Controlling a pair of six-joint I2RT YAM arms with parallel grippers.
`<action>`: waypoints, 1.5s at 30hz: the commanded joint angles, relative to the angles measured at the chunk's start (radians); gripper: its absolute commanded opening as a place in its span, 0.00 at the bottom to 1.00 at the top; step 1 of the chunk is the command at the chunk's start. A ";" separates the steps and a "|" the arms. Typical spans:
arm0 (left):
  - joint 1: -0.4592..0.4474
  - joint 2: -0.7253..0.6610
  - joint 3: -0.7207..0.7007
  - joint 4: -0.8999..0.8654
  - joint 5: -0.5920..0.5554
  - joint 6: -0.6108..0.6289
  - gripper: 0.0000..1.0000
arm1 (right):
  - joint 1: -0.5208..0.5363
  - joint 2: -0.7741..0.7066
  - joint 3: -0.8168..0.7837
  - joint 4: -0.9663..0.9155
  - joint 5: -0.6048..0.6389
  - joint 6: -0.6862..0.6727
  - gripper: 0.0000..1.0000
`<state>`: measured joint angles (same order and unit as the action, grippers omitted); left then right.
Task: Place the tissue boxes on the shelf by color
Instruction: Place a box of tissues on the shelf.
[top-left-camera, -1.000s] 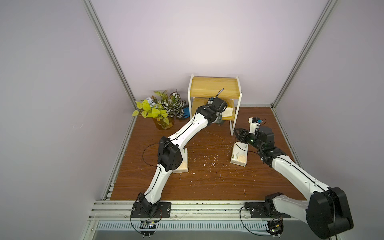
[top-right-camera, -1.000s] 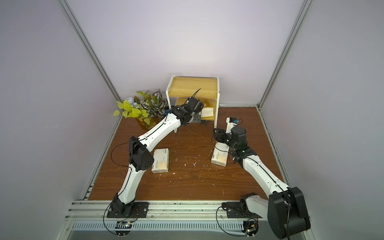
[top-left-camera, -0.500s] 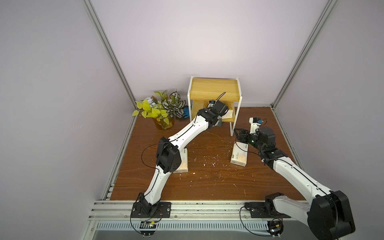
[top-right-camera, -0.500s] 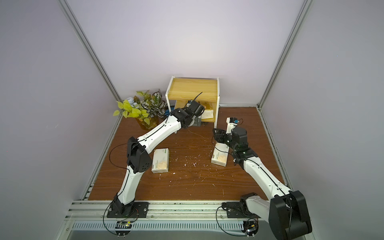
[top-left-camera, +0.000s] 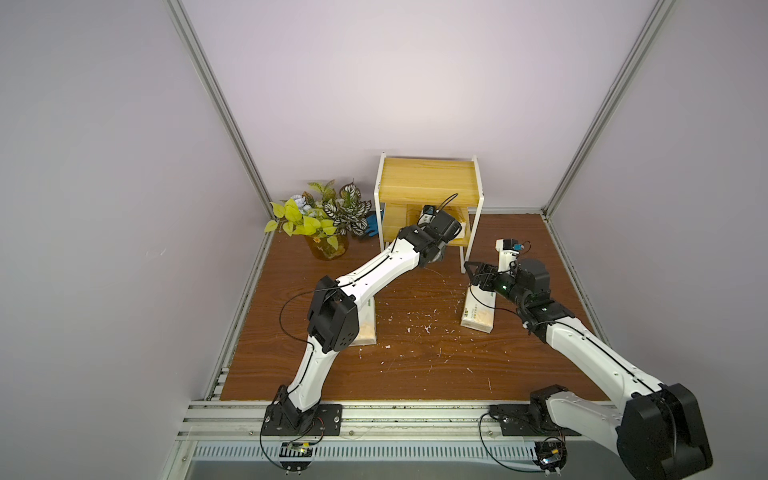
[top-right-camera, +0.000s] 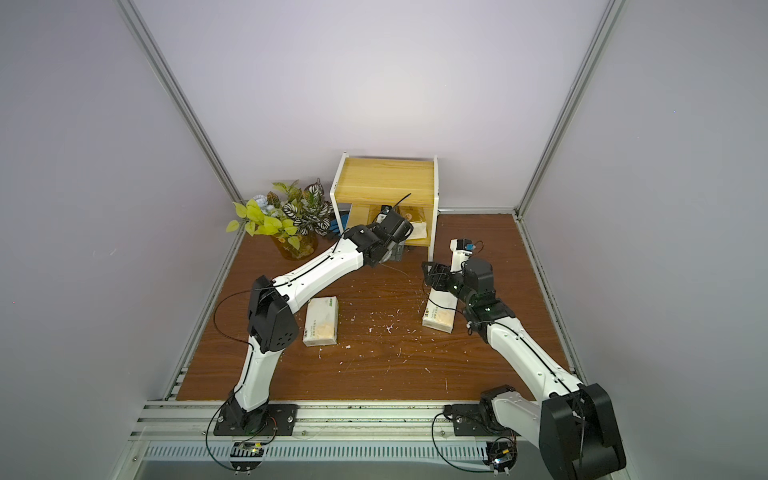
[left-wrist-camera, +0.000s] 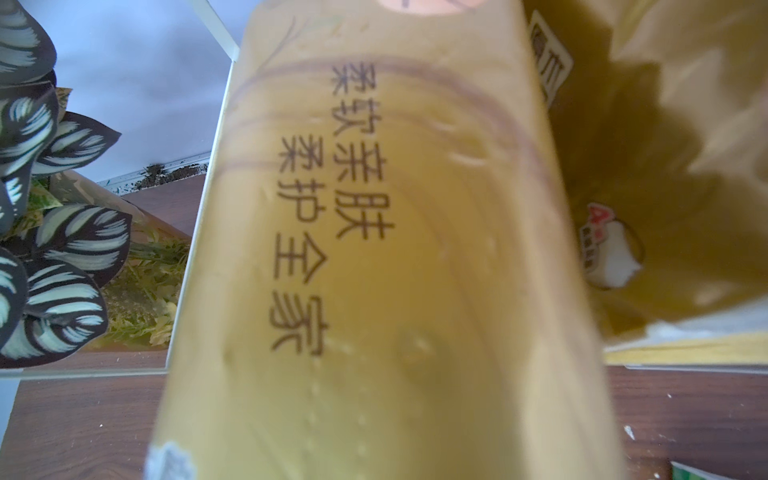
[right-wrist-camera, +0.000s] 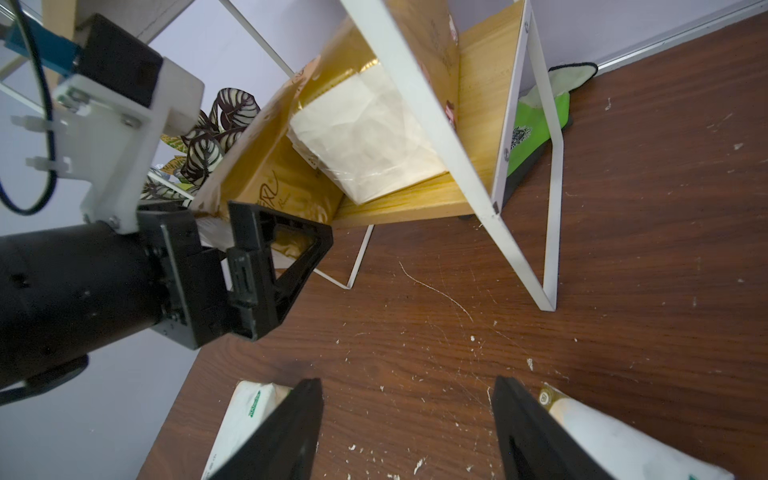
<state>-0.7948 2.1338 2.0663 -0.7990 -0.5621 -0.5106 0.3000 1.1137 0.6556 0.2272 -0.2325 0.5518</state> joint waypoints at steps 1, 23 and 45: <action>-0.009 -0.112 -0.009 0.105 -0.087 0.008 1.00 | 0.005 -0.032 0.004 0.022 0.010 -0.022 0.72; -0.016 -0.369 -0.373 0.165 0.014 -0.037 1.00 | 0.012 0.003 0.003 0.026 0.011 -0.012 0.71; 0.012 -0.188 -0.213 0.228 0.064 0.061 1.00 | 0.016 -0.030 0.018 -0.011 0.050 -0.014 0.71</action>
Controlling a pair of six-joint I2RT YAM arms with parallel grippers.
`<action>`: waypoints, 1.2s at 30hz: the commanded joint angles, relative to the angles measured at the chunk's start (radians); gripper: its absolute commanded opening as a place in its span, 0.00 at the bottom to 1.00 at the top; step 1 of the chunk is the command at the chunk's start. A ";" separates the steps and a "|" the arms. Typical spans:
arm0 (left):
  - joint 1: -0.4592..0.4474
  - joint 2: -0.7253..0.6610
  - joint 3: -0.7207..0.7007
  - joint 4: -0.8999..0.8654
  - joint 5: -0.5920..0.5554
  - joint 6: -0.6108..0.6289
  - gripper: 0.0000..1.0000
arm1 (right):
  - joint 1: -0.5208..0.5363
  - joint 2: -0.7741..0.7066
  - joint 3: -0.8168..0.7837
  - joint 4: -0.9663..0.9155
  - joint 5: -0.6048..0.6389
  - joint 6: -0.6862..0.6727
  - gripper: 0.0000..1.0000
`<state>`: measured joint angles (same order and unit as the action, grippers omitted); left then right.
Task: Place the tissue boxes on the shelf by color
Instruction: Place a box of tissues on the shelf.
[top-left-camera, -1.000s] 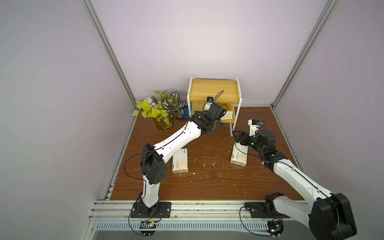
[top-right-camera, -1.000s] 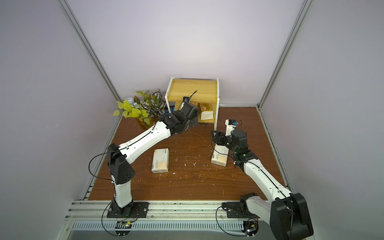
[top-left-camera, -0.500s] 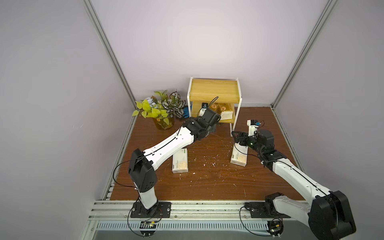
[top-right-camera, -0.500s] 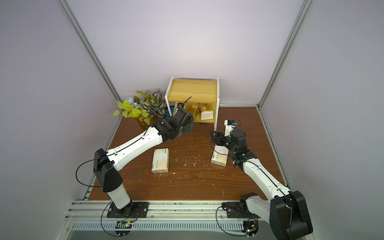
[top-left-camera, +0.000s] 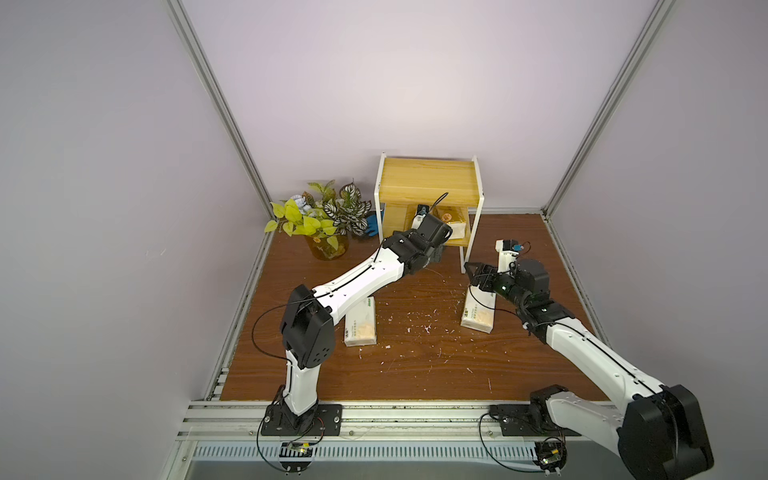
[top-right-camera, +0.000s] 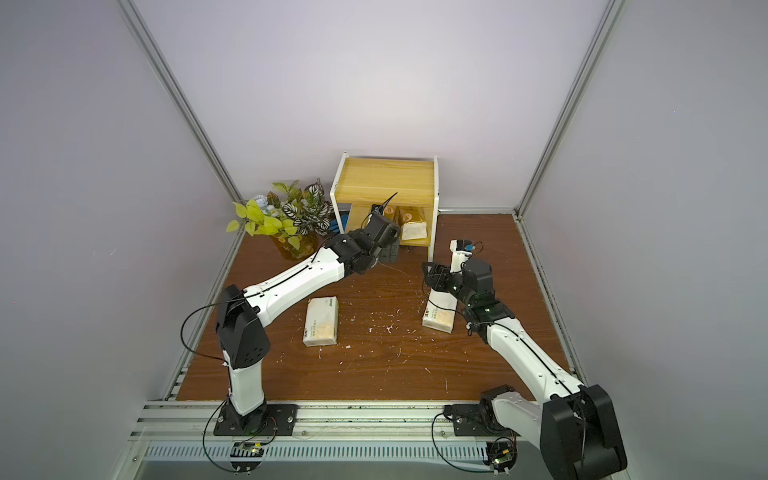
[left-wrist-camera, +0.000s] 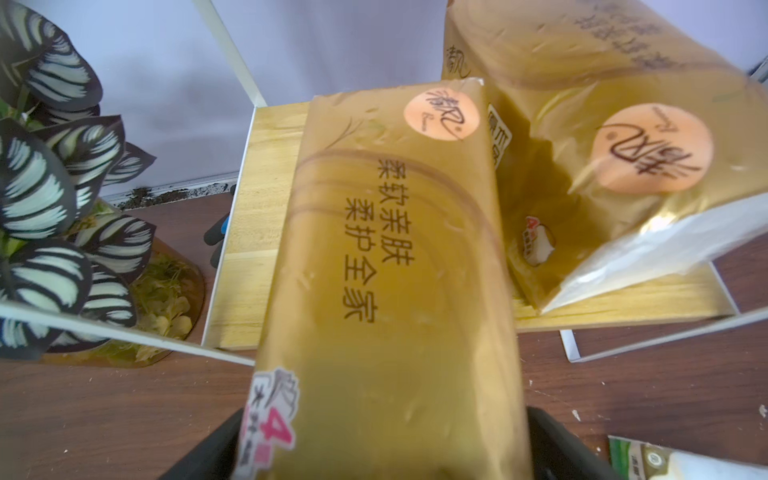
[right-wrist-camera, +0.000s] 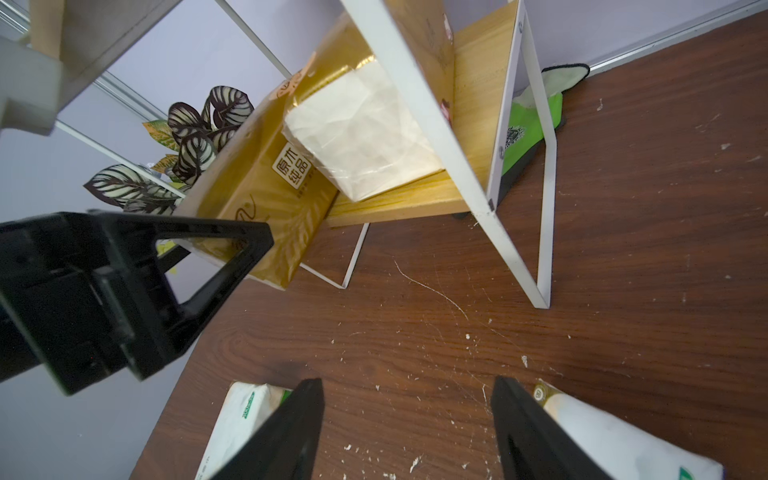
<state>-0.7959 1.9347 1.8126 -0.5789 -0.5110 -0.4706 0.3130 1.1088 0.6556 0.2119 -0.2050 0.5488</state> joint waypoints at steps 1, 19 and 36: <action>0.019 0.020 0.052 0.008 0.010 0.027 1.00 | 0.003 -0.024 0.018 0.004 0.021 -0.010 0.71; 0.058 0.141 0.200 0.051 -0.034 0.088 1.00 | 0.004 -0.020 0.004 0.001 0.015 -0.005 0.71; -0.002 -0.050 -0.059 0.139 -0.090 0.093 1.00 | 0.005 -0.008 -0.005 0.026 -0.011 -0.021 0.73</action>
<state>-0.7925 1.9137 1.7782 -0.4671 -0.5739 -0.3771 0.3130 1.1080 0.6552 0.2123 -0.1959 0.5446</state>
